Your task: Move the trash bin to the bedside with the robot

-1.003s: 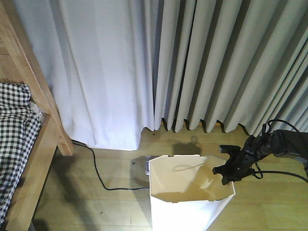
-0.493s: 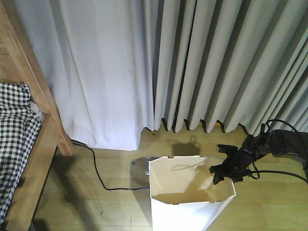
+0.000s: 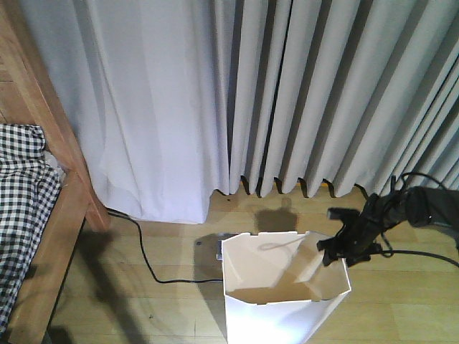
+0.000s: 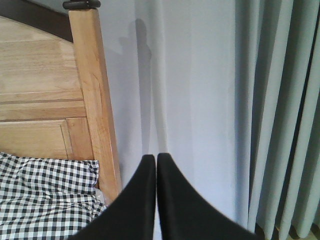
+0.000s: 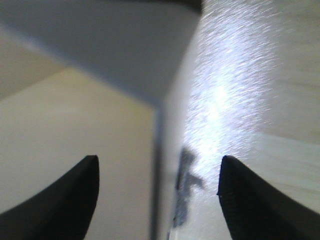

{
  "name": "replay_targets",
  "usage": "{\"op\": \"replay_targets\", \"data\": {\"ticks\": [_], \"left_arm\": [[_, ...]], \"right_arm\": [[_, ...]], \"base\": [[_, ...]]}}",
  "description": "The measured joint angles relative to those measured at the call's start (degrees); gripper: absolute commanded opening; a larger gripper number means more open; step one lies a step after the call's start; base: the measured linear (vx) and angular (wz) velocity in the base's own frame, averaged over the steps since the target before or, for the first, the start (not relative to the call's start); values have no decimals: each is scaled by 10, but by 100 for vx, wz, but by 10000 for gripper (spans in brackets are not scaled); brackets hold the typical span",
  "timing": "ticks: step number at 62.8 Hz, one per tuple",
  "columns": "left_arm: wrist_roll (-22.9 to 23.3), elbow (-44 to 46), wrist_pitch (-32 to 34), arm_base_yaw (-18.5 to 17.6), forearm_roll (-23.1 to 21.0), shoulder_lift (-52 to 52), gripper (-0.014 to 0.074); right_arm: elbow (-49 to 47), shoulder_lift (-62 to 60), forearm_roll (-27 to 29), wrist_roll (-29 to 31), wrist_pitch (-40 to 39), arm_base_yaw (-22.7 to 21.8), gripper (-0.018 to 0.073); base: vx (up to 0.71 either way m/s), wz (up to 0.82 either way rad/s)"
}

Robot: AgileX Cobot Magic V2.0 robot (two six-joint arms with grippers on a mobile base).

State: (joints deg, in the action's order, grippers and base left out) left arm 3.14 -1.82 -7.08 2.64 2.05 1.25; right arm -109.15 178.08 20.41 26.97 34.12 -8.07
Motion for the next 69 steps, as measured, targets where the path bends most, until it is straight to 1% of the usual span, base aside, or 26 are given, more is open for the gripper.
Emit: {"op": "replay_targets", "data": {"ticks": [7,13,20,26,32,44,69], "left_arm": [[0,0,0,0,0,0,-6],[0,0,0,0,0,0,-6],[0,0,0,0,0,0,-6],[0,0,0,0,0,0,-6],[0,0,0,0,0,0,-6],[0,0,0,0,0,0,-6],[0,0,0,0,0,0,-6]], "right_arm": [[54,-54,-30,-23,-35,0,494],[125,-121,-36,-24,-80,0,494],[221,-203,-37,-15,-117,0,494],[303,-289,-37,6,-133,0,494],[375,-384,-37,23,-143,0,494],[487,-574,-38,30,-149,0,494],[632,-976,-36,31,-135,0,494]], "base": [[0,0],[0,0],[0,0],[0,0],[0,0],[0,0],[0,0]]}}
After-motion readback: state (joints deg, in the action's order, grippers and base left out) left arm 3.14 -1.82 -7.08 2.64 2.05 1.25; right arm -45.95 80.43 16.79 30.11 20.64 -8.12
